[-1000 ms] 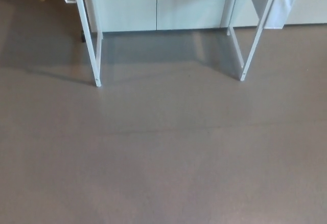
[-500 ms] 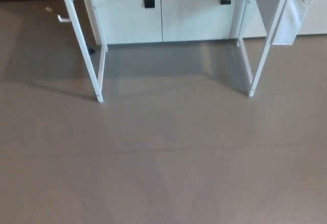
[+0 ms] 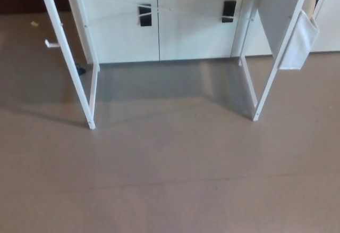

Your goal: The robot walks towards a desk on which an eraser is kept on the left hand side and a container is kept on the right hand side. The robot picks up the eraser using its left hand and places it in the container.

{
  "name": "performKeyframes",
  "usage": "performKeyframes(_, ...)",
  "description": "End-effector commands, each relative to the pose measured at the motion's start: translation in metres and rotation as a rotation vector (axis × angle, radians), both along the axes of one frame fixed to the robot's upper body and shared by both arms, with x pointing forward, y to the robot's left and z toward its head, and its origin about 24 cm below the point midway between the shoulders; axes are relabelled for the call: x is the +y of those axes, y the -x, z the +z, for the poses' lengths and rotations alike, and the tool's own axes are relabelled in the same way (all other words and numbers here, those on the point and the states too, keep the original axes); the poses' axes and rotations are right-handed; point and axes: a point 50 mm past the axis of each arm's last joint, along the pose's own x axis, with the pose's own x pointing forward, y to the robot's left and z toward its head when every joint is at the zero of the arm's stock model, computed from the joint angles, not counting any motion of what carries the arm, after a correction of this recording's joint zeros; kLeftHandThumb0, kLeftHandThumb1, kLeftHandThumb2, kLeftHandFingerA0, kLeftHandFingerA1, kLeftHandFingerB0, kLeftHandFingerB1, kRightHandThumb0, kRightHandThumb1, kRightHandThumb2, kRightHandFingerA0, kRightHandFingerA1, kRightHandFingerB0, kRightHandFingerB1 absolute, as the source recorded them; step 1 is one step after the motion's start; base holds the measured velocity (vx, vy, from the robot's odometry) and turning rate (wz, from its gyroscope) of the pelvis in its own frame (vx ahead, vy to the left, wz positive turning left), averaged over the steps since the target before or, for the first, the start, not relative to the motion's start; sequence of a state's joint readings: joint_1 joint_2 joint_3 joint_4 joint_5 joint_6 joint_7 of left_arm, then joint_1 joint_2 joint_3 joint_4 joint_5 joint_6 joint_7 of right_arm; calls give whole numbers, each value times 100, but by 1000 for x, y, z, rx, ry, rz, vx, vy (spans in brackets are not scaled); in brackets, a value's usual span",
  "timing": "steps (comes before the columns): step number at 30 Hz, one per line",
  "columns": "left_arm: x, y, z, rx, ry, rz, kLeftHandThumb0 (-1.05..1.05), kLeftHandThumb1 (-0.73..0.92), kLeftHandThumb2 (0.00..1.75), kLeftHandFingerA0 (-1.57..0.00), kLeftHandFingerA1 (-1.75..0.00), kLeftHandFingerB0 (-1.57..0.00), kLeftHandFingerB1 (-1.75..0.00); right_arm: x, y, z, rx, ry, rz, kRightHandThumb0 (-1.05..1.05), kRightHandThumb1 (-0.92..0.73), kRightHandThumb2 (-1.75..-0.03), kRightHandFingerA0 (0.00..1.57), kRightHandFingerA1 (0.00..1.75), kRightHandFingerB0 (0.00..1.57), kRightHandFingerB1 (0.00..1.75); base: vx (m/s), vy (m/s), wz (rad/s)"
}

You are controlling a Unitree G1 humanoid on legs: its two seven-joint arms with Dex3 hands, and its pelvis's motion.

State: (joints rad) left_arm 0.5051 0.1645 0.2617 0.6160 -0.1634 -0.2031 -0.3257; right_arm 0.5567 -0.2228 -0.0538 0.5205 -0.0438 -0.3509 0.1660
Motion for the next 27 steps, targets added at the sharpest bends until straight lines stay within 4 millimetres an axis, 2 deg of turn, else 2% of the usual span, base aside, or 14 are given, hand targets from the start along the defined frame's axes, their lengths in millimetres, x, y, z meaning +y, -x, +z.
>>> performKeyframes(1, 3, 5, 2, 2, -14, -16, -18, 62, 58, -58, -49, -52, -45, -3, 5, 1, -11, 19, 6, -42, -51, -54, 78, 65, 50, 51, 144, -74, 14)
performKeyframes(7, 4, 4, 2, 2, -13, -31, -20, 63, 58, -59, -49, -53, -45, -3, 5, 0, 2, 12, 6, -42, -52, -55, 75, 63, 49, 50, 155, -146, 11)
performKeyframes(15, 3, 0, 6, -11, -23, -38, -20, 64, 59, -60, -49, -53, -46, -2, 2, -1, -16, 9, 13, -44, -51, -54, 77, 64, 50, 50, 280, -308, 7)
performKeyframes(27, 6, -4, 4, -16, -31, -21, -21, 60, 58, -65, -50, -59, -47, 0, -1, -2, -31, 5, 13, -45, -52, -54, 79, 65, 50, 51, 244, 26, -12)
